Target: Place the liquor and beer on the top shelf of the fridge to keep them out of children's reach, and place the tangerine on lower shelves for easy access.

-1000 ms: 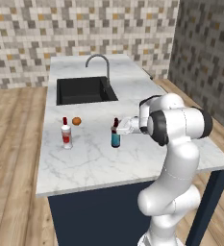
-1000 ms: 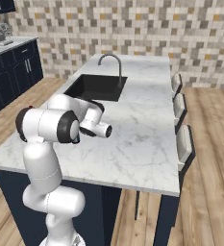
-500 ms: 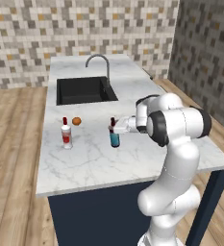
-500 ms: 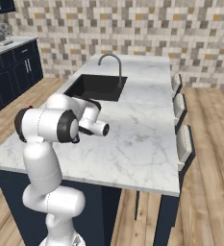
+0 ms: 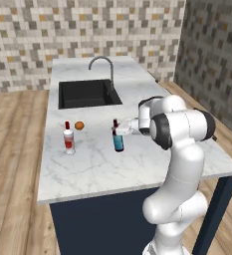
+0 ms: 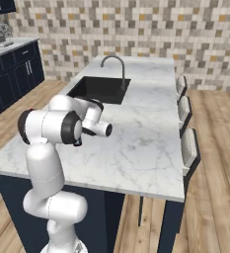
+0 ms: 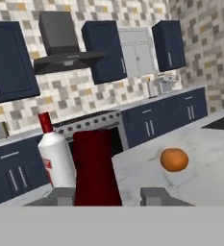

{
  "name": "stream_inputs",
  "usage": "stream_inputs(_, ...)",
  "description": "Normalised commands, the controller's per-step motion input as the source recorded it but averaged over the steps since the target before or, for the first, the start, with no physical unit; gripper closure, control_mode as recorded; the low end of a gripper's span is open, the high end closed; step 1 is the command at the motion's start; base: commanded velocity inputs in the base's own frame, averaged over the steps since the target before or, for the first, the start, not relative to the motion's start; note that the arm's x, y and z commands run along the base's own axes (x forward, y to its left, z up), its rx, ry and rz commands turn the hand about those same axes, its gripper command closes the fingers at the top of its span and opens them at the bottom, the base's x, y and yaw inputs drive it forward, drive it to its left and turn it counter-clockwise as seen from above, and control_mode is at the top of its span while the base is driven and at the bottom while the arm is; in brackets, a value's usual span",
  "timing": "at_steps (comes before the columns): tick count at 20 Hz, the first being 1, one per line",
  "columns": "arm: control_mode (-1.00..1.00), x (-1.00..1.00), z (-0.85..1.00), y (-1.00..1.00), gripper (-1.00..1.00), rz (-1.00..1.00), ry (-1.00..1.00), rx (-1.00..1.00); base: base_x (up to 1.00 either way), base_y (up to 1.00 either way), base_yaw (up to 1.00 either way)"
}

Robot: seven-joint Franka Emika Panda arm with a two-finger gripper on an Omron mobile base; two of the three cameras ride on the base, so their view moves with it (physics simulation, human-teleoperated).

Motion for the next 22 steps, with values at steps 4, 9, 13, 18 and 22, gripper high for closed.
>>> stream_inputs(4, -1.00, 0.13, 0.00, 0.00, 1.00, 0.00, 0.00, 0.00, 0.00, 0.00, 0.00)
stream_inputs(9, -1.00, -0.04, 0.01, 0.00, 1.00, 0.00, 0.00, 0.00, 0.00, 0.00, 0.00)
stream_inputs(13, -1.00, -0.42, 0.50, 0.00, 1.00, 0.00, 0.00, 0.00, 0.00, 0.00, 0.00)
stream_inputs(18, -1.00, -0.68, 0.98, 0.00, 1.00, 0.00, -0.06, 0.00, 0.00, 0.00, 0.00)
stream_inputs(22, -1.00, -0.75, 1.00, 0.00, 1.00, 0.00, -0.07, 0.00, 0.00, 0.00, 0.00)
